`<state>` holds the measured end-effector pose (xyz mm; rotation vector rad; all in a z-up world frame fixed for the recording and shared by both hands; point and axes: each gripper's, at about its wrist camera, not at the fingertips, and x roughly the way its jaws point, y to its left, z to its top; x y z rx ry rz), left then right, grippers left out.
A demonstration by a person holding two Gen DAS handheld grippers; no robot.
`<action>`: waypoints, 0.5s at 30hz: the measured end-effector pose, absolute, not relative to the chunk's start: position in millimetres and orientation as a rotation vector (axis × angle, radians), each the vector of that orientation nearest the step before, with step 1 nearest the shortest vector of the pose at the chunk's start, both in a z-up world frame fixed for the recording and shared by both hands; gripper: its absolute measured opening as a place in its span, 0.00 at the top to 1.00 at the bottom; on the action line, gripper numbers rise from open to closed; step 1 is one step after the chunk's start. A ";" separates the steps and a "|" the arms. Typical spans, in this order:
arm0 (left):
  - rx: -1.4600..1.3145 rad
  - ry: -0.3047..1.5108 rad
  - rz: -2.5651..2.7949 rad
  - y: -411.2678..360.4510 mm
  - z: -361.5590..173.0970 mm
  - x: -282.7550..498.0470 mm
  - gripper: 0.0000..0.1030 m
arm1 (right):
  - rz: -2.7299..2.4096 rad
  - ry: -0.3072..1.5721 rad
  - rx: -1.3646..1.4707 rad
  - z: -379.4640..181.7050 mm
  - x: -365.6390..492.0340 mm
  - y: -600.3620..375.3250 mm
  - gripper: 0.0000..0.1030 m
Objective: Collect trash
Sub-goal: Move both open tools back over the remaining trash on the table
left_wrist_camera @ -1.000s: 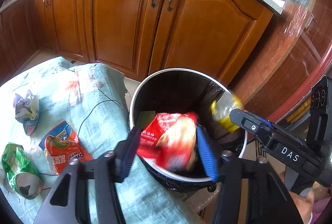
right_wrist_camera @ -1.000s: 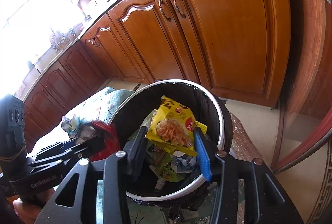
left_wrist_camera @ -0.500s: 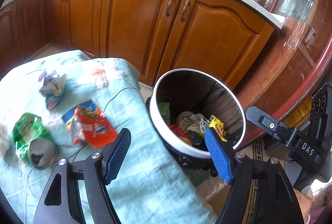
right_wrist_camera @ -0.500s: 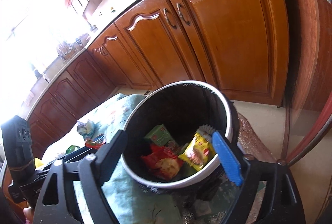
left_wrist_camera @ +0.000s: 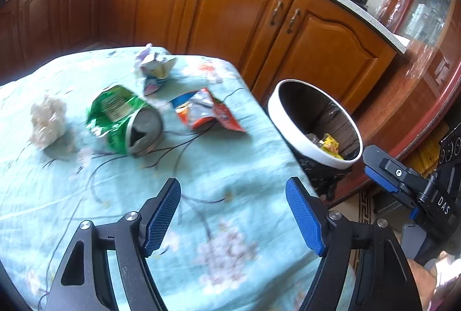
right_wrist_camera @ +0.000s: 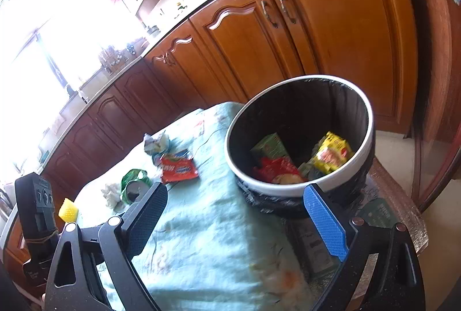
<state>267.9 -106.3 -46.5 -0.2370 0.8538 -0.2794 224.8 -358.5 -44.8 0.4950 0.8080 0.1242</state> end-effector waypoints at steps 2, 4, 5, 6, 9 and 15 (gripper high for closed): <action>-0.253 0.858 -0.265 -95.2 -47.0 263.3 0.27 | 0.139 0.813 0.492 -46.4 220.4 -348.1 0.06; -0.270 0.858 -0.249 -83.5 -47.7 256.6 0.27 | 0.155 0.825 0.488 -48.8 220.1 -338.8 0.06; -0.272 0.857 -0.244 -78.6 -48.0 253.9 0.27 | 0.164 0.832 0.487 -50.1 220.2 -333.6 0.06; -0.273 0.858 -0.234 -71.9 -48.6 250.2 0.27 | 0.172 0.837 0.487 -50.9 218.5 -327.9 0.06; -0.290 0.865 -0.208 -58.1 -50.1 244.0 0.27 | 0.197 0.852 0.473 -54.7 218.2 -311.9 0.06; -0.330 0.855 -0.169 -32.4 -46.4 239.5 0.29 | 0.236 0.869 0.436 -56.8 223.0 -286.6 0.06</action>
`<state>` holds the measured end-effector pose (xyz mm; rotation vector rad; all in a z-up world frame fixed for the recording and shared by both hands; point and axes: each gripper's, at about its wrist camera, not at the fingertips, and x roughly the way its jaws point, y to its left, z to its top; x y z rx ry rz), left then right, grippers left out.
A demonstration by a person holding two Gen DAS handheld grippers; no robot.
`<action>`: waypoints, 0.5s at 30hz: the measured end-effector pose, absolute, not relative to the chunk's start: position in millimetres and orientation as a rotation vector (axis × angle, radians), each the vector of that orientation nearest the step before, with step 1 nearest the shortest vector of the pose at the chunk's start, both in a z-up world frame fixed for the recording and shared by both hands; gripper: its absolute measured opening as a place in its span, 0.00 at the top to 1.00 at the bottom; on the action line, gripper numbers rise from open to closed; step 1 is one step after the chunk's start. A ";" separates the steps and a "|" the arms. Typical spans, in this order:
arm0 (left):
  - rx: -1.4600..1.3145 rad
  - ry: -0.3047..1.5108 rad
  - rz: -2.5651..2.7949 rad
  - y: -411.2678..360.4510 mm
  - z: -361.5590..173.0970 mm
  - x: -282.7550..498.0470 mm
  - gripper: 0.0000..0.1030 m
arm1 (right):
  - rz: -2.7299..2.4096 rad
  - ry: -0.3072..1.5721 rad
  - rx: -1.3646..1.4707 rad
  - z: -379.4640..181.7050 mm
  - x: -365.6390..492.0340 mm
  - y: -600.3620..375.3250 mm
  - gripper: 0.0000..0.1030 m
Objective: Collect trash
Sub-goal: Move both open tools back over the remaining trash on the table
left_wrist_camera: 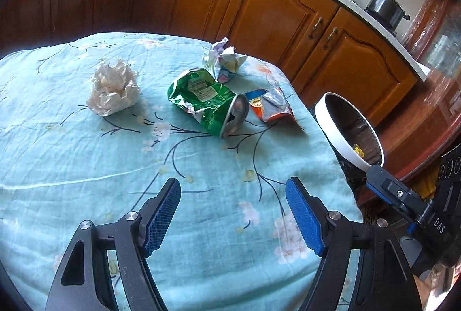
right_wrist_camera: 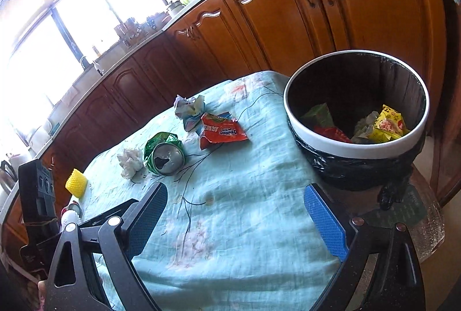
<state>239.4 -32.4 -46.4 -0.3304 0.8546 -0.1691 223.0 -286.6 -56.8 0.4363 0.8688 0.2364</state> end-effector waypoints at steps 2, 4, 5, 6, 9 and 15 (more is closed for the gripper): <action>-0.316 0.844 -0.153 -28.9 -44.4 239.1 0.29 | 0.244 0.873 0.429 -57.0 225.1 -281.2 0.06; -0.326 0.843 -0.152 -23.1 -43.4 240.0 0.29 | 0.254 0.883 0.425 -57.9 229.2 -276.7 0.06; -0.336 0.845 -0.152 -20.2 -43.2 240.2 0.29 | 0.259 0.887 0.423 -58.5 231.1 -274.6 0.06; -0.343 0.845 -0.148 -17.9 -44.2 241.2 0.29 | 0.261 0.890 0.419 -58.9 232.5 -273.0 0.06; -0.348 0.847 -0.136 -12.3 -45.3 243.9 0.29 | 0.269 0.897 0.408 -60.6 237.1 -267.8 0.06; -0.351 0.846 -0.120 -4.2 -45.6 258.2 0.29 | 0.288 0.904 0.378 -62.4 248.0 -257.5 0.06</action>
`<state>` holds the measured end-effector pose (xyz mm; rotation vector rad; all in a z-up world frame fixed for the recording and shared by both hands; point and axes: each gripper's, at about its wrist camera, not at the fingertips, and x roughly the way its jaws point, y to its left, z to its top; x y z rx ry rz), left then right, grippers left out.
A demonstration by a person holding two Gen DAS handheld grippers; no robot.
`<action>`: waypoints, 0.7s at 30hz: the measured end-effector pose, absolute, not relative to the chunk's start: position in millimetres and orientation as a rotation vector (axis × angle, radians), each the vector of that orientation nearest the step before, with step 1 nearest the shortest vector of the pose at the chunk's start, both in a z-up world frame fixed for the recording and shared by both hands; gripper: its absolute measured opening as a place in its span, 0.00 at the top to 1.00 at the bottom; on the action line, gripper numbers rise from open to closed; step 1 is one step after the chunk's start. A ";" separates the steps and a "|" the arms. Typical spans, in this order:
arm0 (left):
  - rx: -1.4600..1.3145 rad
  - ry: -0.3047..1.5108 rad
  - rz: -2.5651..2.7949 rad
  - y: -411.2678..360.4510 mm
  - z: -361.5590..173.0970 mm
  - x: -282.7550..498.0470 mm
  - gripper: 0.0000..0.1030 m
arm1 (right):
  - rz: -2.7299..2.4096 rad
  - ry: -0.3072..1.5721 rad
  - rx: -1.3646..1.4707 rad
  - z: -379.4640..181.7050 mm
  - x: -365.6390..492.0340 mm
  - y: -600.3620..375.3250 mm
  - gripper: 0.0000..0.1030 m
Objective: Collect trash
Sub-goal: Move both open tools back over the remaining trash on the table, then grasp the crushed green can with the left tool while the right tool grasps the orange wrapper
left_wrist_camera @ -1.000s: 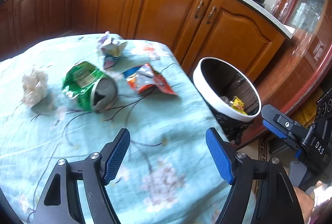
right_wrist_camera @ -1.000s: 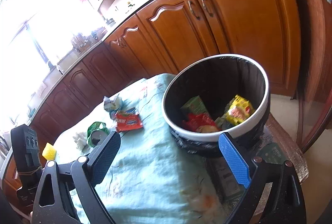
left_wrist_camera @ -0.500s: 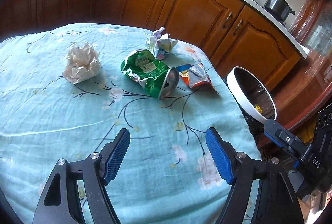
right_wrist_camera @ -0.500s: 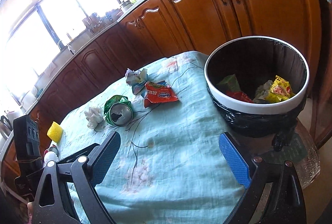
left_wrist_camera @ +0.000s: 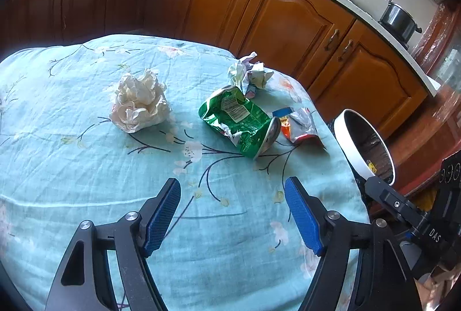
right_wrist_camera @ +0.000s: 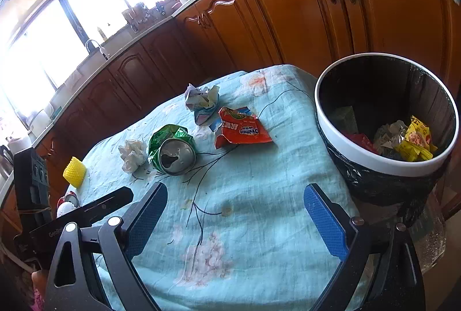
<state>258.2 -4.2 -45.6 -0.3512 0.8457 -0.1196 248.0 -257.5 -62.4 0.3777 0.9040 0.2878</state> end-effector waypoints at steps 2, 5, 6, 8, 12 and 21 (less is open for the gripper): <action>-0.322 0.837 -0.108 -2.3 -42.0 266.8 0.29 | 0.293 0.904 0.362 -62.1 253.5 -254.7 0.06; -0.264 0.838 -0.093 -0.2 -35.3 285.2 0.29 | 0.289 0.900 0.346 -62.2 262.9 -253.0 0.06; -0.250 0.834 -0.094 0.8 -32.6 291.4 0.29 | 0.287 0.900 0.342 -62.2 266.9 -253.1 0.06; -0.211 0.836 -0.095 1.1 -28.9 304.4 0.29 | 0.288 0.898 0.331 -62.2 274.9 -252.2 0.06; -0.139 0.850 -0.081 -2.0 -28.8 331.7 0.29 | 0.295 0.895 0.301 -63.5 291.5 -246.7 0.07; -0.071 0.900 -0.104 -17.5 -46.7 374.4 0.41 | 0.306 0.942 0.234 -81.8 337.2 -232.2 0.23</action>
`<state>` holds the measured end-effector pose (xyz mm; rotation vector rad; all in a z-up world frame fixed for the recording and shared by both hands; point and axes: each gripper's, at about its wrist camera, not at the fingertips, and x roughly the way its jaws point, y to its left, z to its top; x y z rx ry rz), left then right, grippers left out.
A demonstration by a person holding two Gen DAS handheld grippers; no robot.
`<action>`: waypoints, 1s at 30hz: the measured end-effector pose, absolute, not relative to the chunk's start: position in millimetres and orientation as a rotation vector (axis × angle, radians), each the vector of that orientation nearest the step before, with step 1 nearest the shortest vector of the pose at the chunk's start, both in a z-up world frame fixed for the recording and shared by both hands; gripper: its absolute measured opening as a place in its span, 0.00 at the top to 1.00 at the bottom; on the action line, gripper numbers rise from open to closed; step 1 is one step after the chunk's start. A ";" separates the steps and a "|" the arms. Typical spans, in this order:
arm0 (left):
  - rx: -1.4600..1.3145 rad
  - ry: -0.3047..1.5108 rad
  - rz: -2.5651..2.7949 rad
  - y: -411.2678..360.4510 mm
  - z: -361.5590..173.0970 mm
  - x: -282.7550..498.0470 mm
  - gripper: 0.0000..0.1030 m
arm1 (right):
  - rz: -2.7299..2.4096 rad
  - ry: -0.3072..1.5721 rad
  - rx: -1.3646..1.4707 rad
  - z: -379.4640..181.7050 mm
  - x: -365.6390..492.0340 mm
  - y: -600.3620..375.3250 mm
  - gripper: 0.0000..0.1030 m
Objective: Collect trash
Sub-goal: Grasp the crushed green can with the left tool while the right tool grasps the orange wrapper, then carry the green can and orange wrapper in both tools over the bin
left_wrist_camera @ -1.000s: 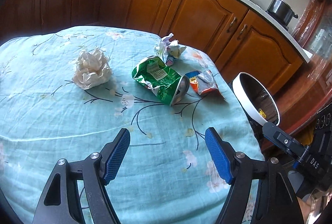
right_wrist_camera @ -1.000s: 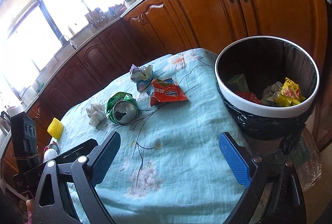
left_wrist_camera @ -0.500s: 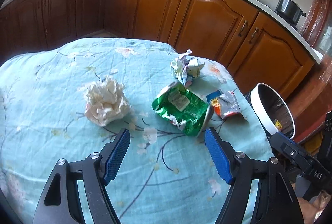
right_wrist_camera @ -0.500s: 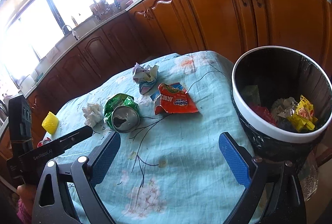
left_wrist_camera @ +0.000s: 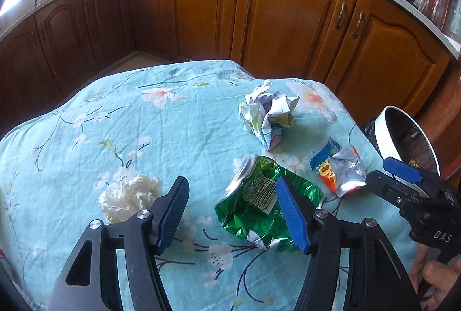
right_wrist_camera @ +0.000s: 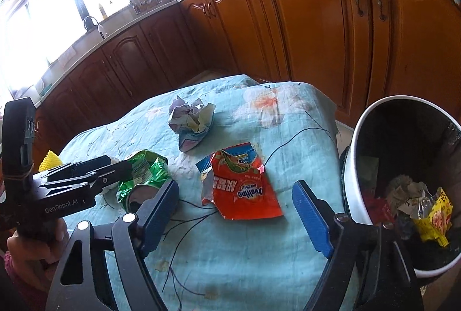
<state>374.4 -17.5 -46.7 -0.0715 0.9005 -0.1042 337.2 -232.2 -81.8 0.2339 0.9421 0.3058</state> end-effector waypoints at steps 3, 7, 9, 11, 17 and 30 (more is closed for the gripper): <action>-0.059 0.923 -0.117 -22.6 -54.1 380.9 0.52 | 0.306 0.974 0.208 -91.7 347.1 -227.1 0.39; -0.046 0.923 -0.136 -28.5 -57.5 378.3 0.69 | 0.308 1.003 0.193 -100.3 347.5 -225.5 0.73; -0.052 0.906 -0.156 -29.4 -55.4 371.7 0.79 | 0.314 0.988 0.198 -97.6 340.4 -227.5 0.84; -0.059 0.904 -0.182 -30.9 -55.0 366.1 0.83 | 0.315 0.971 0.199 -91.7 332.2 -229.2 0.91; -0.106 0.894 -0.239 -33.2 -55.1 335.9 0.86 | 0.300 0.937 0.235 -74.8 307.9 -242.5 0.97; -0.161 0.829 -0.320 -57.2 -25.2 283.6 0.86 | 0.239 0.860 0.319 -42.3 260.7 -294.4 0.97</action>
